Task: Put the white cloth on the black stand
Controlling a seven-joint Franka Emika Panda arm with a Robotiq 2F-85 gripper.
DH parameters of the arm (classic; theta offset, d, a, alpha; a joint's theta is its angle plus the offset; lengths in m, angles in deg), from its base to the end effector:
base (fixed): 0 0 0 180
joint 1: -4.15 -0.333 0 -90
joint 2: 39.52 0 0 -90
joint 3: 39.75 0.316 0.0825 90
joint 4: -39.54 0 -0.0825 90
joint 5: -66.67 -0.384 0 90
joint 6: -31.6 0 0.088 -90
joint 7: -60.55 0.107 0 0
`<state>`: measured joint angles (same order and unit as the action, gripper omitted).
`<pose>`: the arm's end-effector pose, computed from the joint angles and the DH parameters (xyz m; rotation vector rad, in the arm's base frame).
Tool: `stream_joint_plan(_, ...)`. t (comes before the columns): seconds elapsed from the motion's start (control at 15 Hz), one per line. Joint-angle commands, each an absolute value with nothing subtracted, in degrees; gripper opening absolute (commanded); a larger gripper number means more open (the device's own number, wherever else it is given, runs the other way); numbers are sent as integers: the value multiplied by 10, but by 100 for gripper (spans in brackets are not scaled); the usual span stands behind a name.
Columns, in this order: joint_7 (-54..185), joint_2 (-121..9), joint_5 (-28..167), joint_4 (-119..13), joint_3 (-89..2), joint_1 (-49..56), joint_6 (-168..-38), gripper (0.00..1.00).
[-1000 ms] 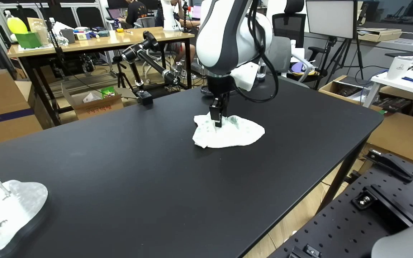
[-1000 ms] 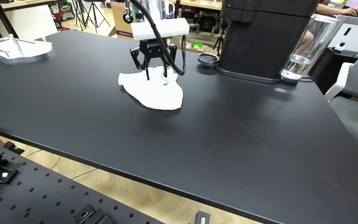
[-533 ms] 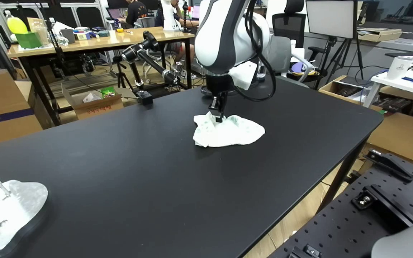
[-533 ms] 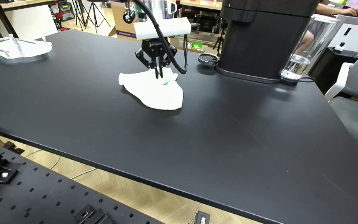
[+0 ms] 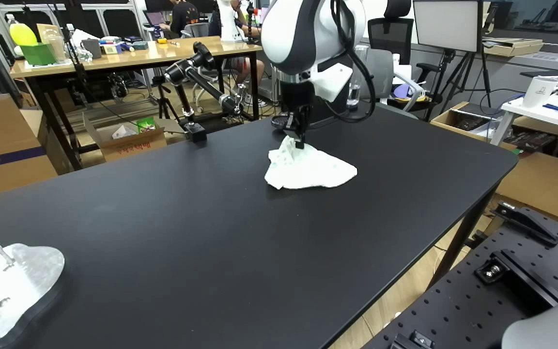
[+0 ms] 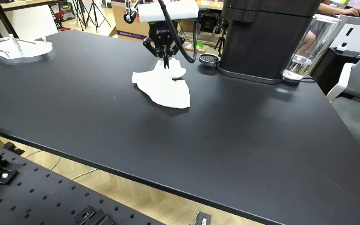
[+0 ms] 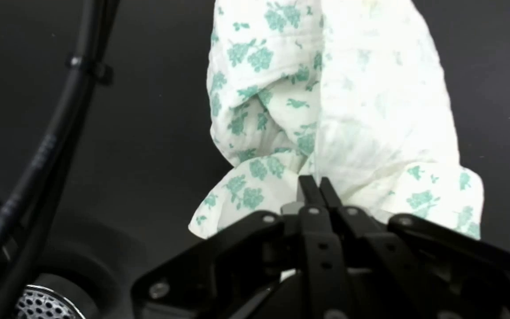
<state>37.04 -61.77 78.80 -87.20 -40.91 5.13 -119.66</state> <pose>0.5560 -0.0155 0.2039 2.9057 0.8331 0.0194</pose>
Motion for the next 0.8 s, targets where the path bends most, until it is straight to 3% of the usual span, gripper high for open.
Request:
stream_joint_plan(0.0, 416, -562, 754, -846, -398, 54, -1055, 0)
stream_joint_plan(0.73, 476, -470, 682, -665, -363, 19, -755, 0)
